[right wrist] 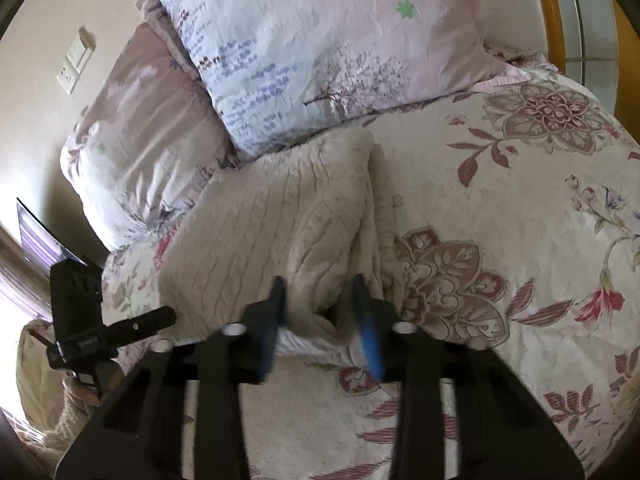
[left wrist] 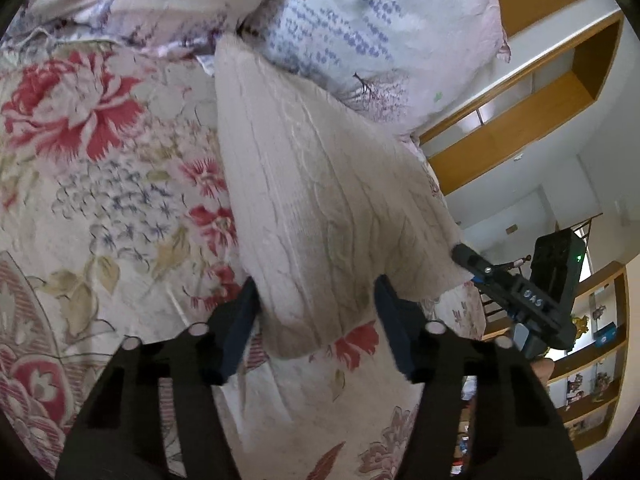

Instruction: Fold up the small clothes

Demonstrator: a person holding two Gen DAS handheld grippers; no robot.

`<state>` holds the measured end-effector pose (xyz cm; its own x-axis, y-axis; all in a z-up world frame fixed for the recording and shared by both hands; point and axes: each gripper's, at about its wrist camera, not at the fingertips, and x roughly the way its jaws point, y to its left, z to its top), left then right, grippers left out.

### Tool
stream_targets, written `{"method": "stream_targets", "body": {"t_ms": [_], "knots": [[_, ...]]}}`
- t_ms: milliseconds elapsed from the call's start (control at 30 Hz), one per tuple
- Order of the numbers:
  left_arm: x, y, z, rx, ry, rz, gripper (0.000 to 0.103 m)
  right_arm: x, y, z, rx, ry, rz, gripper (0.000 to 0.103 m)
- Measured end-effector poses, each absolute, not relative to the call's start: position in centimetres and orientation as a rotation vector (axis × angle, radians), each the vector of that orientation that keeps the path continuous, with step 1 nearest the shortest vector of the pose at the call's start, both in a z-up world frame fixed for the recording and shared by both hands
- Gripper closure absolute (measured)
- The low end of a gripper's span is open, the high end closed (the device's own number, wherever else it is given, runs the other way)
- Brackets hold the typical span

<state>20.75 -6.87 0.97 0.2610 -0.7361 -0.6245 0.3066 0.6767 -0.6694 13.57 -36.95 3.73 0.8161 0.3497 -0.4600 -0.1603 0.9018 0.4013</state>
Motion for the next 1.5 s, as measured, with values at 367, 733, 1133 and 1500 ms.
{"method": "stream_targets", "body": {"t_ms": [367, 733, 1133, 1500], "knots": [[20.2, -5.3, 0.8, -0.446, 1.083, -0.765, 0.085, 10.2, -38.0, 4.3, 0.345, 0.448, 0.211, 0.094], [19.5, -4.4, 1.0, -0.408, 1.075, -0.777, 0.070, 12.0, -39.2, 1.3, 0.408, 0.588, 0.201, 0.088], [24.8, -7.2, 4.8, -0.198, 0.982, -0.564, 0.017, 17.3, -40.7, 5.6, 0.601, 0.562, 0.270, 0.050], [25.9, -9.8, 4.4, -0.115, 0.980, -0.489, 0.013, 20.9, -38.3, 4.2, 0.511, 0.619, 0.248, 0.076]]}}
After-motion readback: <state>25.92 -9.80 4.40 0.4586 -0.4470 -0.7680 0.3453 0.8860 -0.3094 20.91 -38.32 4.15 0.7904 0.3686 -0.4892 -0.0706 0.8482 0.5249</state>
